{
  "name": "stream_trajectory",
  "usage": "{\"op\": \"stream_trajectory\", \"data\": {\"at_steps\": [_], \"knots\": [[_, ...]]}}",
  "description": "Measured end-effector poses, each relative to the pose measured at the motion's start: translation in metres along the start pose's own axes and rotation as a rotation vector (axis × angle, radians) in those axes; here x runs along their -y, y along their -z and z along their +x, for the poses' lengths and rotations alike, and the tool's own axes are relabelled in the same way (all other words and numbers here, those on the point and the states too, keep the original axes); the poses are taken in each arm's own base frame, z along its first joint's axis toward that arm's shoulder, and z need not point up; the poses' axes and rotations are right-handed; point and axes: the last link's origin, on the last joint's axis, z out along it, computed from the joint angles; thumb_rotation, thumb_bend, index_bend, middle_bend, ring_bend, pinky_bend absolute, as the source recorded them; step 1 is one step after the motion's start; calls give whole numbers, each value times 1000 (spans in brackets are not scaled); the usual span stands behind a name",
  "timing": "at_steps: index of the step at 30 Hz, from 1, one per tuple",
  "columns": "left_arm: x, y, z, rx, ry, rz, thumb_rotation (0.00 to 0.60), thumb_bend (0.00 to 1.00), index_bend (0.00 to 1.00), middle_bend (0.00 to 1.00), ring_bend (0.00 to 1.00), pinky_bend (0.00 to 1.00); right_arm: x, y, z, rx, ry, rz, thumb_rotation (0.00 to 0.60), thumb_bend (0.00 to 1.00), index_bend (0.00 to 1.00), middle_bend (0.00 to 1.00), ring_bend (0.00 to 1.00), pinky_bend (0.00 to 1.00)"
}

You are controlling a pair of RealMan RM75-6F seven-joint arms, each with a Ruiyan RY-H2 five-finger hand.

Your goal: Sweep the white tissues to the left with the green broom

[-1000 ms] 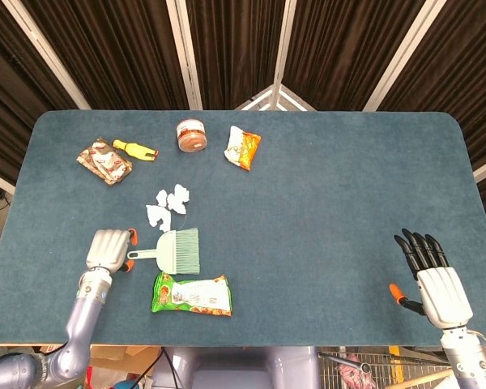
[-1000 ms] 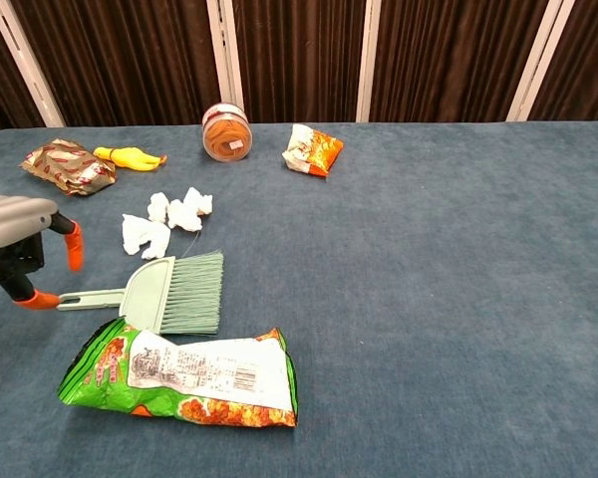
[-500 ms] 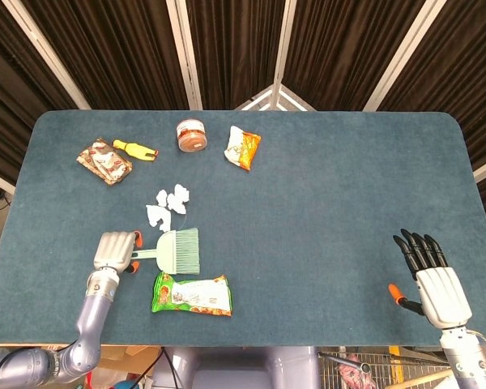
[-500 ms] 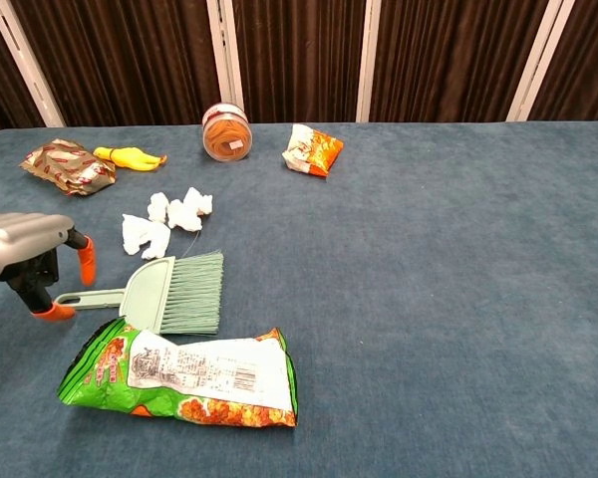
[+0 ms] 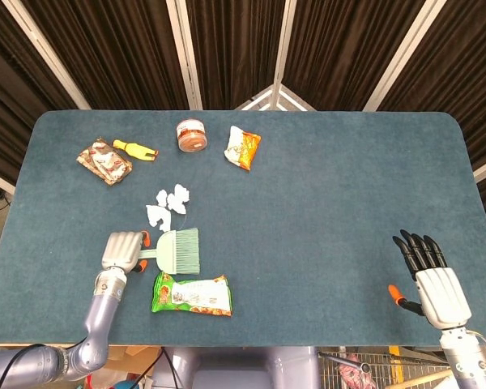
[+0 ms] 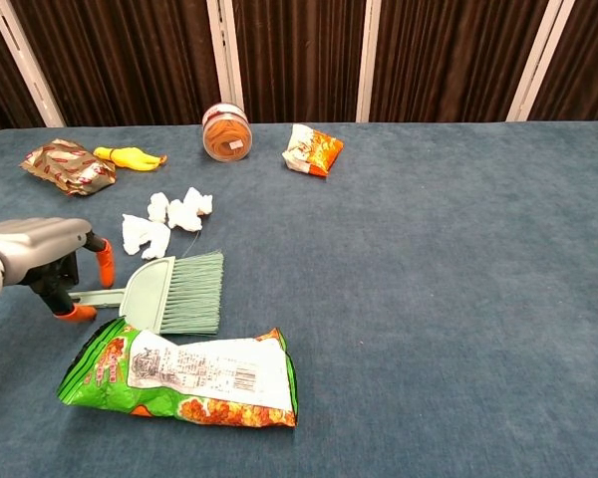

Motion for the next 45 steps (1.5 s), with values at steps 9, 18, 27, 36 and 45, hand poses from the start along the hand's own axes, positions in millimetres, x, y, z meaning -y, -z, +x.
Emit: {"op": "stream_trajectory", "data": {"at_steps": [9,18,27,36,45], "knots": [[-3,0,-7,9,2,0,600,546,566,1000,1000,963,0,0,0,0,-1,0,600,304,0,0,0,0],[0,2,-7,-13,7,-1,600,737,744,1000,1000,976,0,0,1,0,0,-2,600,304,0,0,0,0],[11,10,18,-141,-69,-53,600,792,783,1000,1000,976,0,0,0,0,3,-2,600,304,0,0,0,0],[11,21,76,-297,-127,-105,600,803,824,1000,1000,991,1,0,0,0,8,0,600,304,0,0,0,0],[-22,20,118,-382,-109,-160,600,806,827,1000,1000,993,1,0,0,-1,7,1,600,304,0,0,0,0]]}}
